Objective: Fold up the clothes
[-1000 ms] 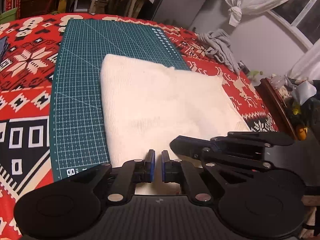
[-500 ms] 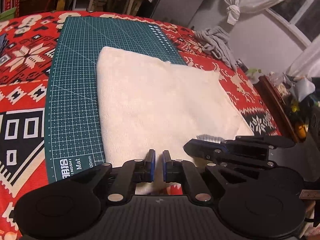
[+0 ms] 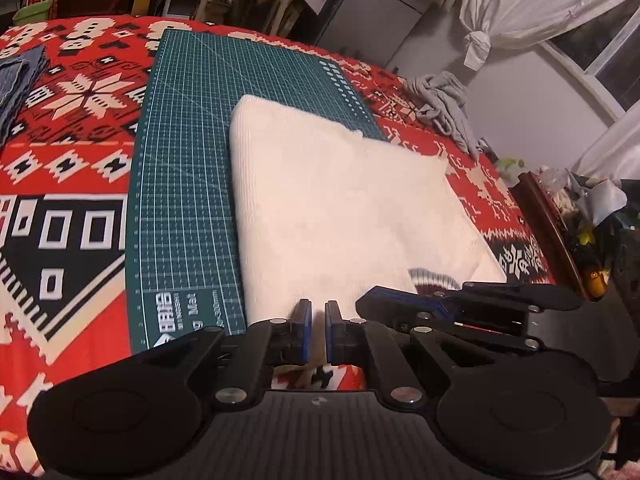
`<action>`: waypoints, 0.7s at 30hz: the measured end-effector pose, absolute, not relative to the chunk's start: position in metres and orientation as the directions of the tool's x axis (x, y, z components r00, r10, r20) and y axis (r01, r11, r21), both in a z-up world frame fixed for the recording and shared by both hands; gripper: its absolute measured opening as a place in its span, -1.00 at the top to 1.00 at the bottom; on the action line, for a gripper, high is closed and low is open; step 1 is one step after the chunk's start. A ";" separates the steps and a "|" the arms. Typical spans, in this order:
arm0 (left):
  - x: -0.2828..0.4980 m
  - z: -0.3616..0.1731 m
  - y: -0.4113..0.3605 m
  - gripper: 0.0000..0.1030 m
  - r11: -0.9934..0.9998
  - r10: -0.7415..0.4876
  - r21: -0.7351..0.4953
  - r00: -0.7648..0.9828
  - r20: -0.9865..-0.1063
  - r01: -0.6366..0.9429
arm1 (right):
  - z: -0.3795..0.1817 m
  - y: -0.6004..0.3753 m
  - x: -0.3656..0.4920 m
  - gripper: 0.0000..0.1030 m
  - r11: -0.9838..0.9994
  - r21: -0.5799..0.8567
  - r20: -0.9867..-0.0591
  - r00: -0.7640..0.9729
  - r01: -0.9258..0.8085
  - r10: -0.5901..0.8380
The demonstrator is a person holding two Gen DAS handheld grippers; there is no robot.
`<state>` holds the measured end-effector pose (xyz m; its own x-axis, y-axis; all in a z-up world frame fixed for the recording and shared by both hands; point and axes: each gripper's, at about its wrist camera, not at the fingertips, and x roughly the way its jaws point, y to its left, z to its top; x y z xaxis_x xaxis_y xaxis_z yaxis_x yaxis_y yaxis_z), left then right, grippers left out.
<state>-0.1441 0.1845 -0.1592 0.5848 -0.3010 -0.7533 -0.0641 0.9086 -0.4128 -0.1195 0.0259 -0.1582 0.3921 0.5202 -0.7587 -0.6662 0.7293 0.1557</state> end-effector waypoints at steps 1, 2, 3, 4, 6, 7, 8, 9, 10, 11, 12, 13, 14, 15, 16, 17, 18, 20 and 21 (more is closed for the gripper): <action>-0.146 -0.161 0.184 0.88 0.910 -0.299 -0.410 0.582 -0.756 -0.066 | -0.160 0.023 -0.121 0.94 0.731 0.155 -0.759 0.394 -0.665 0.519; -0.147 -0.163 0.183 0.88 0.911 -0.299 -0.408 0.580 -0.758 -0.064 | -0.162 0.020 -0.122 0.94 0.733 0.155 -0.758 0.396 -0.663 0.519; -0.149 -0.165 0.182 0.88 0.911 -0.300 -0.408 0.579 -0.758 -0.061 | -0.163 0.017 -0.123 0.95 0.734 0.154 -0.757 0.399 -0.661 0.518; -0.150 -0.165 0.181 0.88 0.913 -0.299 -0.403 0.579 -0.759 -0.057 | -0.164 0.012 -0.124 0.95 0.738 0.154 -0.756 0.403 -0.657 0.516; -0.151 -0.165 0.180 0.88 0.917 -0.293 -0.394 0.580 -0.760 -0.053 | -0.165 0.005 -0.127 0.95 0.746 0.153 -0.757 0.409 -0.648 0.510; -0.151 -0.165 0.180 0.88 0.918 -0.293 -0.394 0.580 -0.760 -0.053 | -0.165 0.002 -0.127 0.95 0.751 0.155 -0.758 0.410 -0.643 0.507; -0.151 -0.165 0.180 0.88 0.916 -0.295 -0.398 0.580 -0.760 -0.055 | -0.164 -0.001 -0.128 0.95 0.753 0.156 -0.759 0.411 -0.639 0.506; -0.151 -0.165 0.181 0.88 0.914 -0.298 -0.402 0.580 -0.759 -0.057 | -0.164 -0.003 -0.129 0.95 0.756 0.158 -0.760 0.411 -0.635 0.504; -0.151 -0.166 0.181 0.88 0.912 -0.300 -0.406 0.579 -0.758 -0.058 | -0.163 -0.004 -0.129 0.95 0.758 0.158 -0.760 0.412 -0.633 0.502; -0.151 -0.166 0.182 0.88 0.910 -0.302 -0.410 0.579 -0.757 -0.060 | -0.163 -0.005 -0.130 0.95 0.760 0.157 -0.761 0.413 -0.631 0.500; -0.151 -0.166 0.182 0.88 0.910 -0.303 -0.411 0.579 -0.757 -0.061 | -0.162 -0.006 -0.131 0.95 0.761 0.155 -0.762 0.414 -0.630 0.498; -0.151 -0.166 0.182 0.88 0.910 -0.302 -0.410 0.579 -0.757 -0.061 | -0.161 -0.007 -0.131 0.95 0.762 0.153 -0.763 0.415 -0.629 0.496; -0.151 -0.166 0.182 0.88 0.910 -0.302 -0.409 0.579 -0.757 -0.061 | -0.161 -0.007 -0.132 0.95 0.762 0.150 -0.763 0.417 -0.629 0.494; -0.150 -0.166 0.181 0.88 0.911 -0.301 -0.409 0.579 -0.757 -0.061 | -0.159 -0.007 -0.132 0.95 0.762 0.149 -0.760 0.420 -0.630 0.495; -0.150 -0.166 0.181 0.88 0.911 -0.300 -0.408 0.580 -0.758 -0.061 | -0.157 -0.006 -0.132 0.93 0.762 0.147 -0.757 0.424 -0.631 0.497; -0.150 -0.166 0.181 0.88 0.911 -0.299 -0.407 0.580 -0.758 -0.061 | -0.154 -0.006 -0.132 0.91 0.762 0.146 -0.754 0.427 -0.631 0.499; -0.150 -0.166 0.181 0.88 0.910 -0.301 -0.410 0.580 -0.757 -0.062 | -0.152 -0.005 -0.132 0.89 0.761 0.145 -0.751 0.431 -0.632 0.500; -0.150 -0.166 0.183 0.88 0.906 -0.307 -0.418 0.579 -0.755 -0.065 | -0.148 -0.003 -0.130 0.89 0.762 0.139 -0.742 0.443 -0.633 0.503; -0.150 -0.166 0.183 0.88 0.904 -0.309 -0.422 0.579 -0.754 -0.067 | -0.146 -0.001 -0.128 0.89 0.762 0.134 -0.736 0.452 -0.633 0.504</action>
<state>-0.1500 0.1835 -0.1665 0.5790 -0.3092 -0.7544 -0.0665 0.9043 -0.4217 -0.1281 -0.0012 -0.1457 0.4523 0.5045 -0.7355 -0.6331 0.7624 0.1336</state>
